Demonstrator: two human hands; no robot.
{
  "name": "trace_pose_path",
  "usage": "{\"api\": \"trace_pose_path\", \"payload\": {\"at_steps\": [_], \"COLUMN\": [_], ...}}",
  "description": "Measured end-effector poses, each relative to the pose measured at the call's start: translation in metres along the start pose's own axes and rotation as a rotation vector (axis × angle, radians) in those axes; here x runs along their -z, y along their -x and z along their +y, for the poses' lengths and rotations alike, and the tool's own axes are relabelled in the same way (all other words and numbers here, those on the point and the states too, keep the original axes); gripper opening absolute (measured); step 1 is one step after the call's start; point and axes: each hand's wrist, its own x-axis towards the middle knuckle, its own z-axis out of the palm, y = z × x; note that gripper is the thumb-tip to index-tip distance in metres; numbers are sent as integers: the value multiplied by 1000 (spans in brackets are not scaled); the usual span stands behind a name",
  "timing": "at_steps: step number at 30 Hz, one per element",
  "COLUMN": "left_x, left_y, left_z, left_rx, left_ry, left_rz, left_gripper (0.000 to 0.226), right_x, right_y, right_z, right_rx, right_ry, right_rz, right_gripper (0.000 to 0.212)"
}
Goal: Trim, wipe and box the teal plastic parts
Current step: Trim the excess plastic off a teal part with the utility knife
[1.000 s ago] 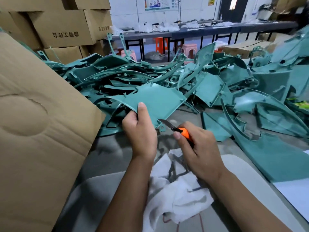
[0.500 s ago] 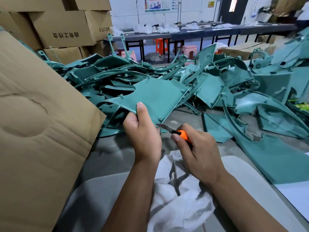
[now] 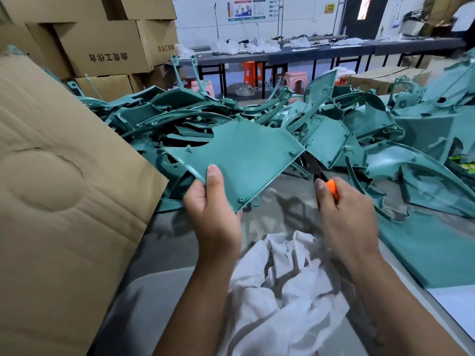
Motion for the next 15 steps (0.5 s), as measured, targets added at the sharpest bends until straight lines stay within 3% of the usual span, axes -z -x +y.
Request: {"api": "trace_pose_path", "payload": {"at_steps": [3,6,11,15], "left_x": [21,28,16,12], "left_y": [0,-1,-5,-6], "left_z": [-2,-9,-14,-16], "left_rx": [-80,-31,-43,-148], "left_ry": [-129,-180,-139,-180], "left_rz": [-31,30,35,22], "left_gripper": [43,40,43,46], "right_x": [1,-3,-10,-14], "right_y": [0,5,22,30], "right_z": [2,-10,-27,-34], "right_rx": [6,156,402,459], "right_ry": [-6,-160,-218,-185], "right_rz": [16,13,-252,-328], "right_gripper": [49,43,35,36]}}
